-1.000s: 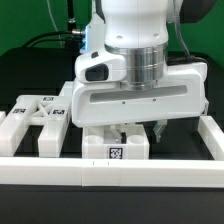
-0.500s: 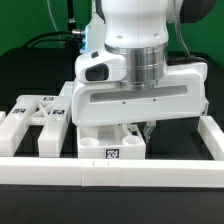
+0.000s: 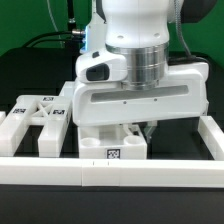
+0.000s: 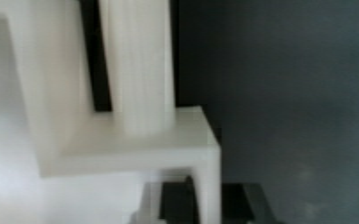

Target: Assemble chair

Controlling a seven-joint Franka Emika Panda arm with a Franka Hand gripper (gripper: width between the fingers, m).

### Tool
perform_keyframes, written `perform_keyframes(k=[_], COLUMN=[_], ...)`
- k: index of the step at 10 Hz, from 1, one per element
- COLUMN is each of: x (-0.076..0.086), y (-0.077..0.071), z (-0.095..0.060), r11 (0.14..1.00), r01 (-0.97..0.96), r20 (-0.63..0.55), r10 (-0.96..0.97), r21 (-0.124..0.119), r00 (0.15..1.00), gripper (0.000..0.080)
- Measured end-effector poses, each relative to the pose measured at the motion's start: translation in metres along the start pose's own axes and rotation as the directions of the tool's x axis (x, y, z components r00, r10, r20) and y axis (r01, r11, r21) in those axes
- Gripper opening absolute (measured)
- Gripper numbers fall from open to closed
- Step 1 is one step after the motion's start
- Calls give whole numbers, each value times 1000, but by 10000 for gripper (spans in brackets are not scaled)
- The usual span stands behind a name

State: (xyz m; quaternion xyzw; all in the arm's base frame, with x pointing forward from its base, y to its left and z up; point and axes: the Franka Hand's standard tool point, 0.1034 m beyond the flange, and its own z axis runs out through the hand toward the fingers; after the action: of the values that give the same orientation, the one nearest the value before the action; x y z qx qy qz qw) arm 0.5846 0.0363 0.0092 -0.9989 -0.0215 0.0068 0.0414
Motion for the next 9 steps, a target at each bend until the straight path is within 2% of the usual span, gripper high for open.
perform_keyframes(k=[7,9], x=[30,35], y=[-80,-81], z=[4,5], r11=[999,999], r01=[-37,-42], r20=[-24,-27], r10=[37,42], r21=[11,4], r00=[999,999], gripper=[31,31])
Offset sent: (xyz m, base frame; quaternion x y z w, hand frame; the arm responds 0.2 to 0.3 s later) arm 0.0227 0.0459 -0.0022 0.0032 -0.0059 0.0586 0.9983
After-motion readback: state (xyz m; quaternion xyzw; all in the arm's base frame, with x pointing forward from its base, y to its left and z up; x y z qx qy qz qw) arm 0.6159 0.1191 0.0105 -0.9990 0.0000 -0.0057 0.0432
